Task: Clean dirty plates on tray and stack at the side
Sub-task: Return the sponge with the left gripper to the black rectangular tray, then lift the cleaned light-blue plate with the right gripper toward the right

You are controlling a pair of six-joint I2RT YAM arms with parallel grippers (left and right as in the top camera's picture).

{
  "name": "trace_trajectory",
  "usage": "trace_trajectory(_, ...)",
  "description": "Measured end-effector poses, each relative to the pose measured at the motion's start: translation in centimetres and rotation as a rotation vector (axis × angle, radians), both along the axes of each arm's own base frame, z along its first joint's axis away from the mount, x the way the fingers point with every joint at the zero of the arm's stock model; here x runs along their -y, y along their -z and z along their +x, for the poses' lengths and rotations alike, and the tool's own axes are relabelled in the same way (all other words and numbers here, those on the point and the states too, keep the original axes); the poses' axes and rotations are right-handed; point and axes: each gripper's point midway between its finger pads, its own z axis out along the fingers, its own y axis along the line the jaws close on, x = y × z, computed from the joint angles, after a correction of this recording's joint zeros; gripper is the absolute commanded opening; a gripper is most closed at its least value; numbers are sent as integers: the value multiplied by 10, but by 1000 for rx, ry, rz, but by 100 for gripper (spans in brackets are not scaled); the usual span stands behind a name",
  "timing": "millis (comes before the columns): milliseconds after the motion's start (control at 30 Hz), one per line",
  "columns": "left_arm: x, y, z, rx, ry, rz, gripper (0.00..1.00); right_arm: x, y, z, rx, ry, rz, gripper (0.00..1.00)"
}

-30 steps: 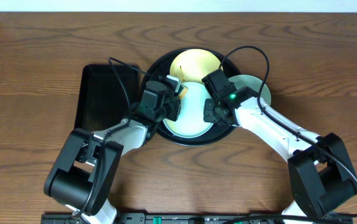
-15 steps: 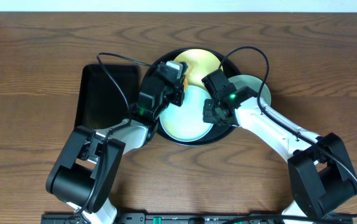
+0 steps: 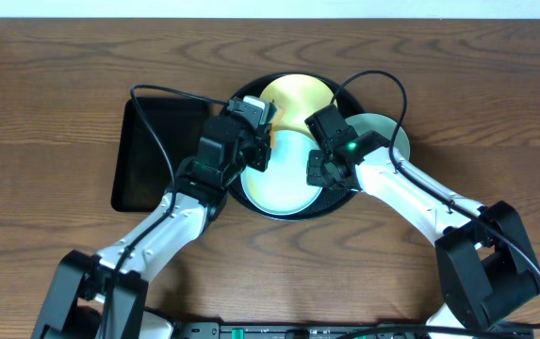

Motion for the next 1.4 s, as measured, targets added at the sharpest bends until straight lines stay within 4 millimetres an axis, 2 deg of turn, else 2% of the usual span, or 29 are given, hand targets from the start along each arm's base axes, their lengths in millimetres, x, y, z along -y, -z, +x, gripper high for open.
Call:
trace_trajectory(100,-12,1,-1,-15,-47,31,8,0,0,0,0,0,0,1)
trace_trajectory(233,-45,-4,1,-32,-151,60,8,0,0,1,3,-1,1,1)
trace_trajectory(367,-96,-3,-3,-118,-315,33,8,-1,-1,2,12,-12,0,1)
trace_trajectory(500,-143,11,-12,-225,-456,1,7,-1,-4,4,27,-40,-10,1)
trace_trajectory(600,-172,25,-22,-312,-538,-18,7,1,-16,11,74,-70,-30,1)
trace_trajectory(700,-191,36,-33,-380,-587,-20,7,6,-39,20,157,-99,-60,1)
trace_trajectory(867,-203,44,-43,-424,-611,-6,8,16,-79,33,295,-123,-112,1)
trace_trajectory(1067,-203,53,-43,-443,-586,30,8,25,-106,41,396,-164,-168,1)
trace_trajectory(1200,-205,67,-37,-455,-585,48,8,29,-126,48,498,-182,-268,1)
trace_trajectory(1400,-208,92,-21,-456,-587,62,8,20,-153,49,644,-243,-486,2)
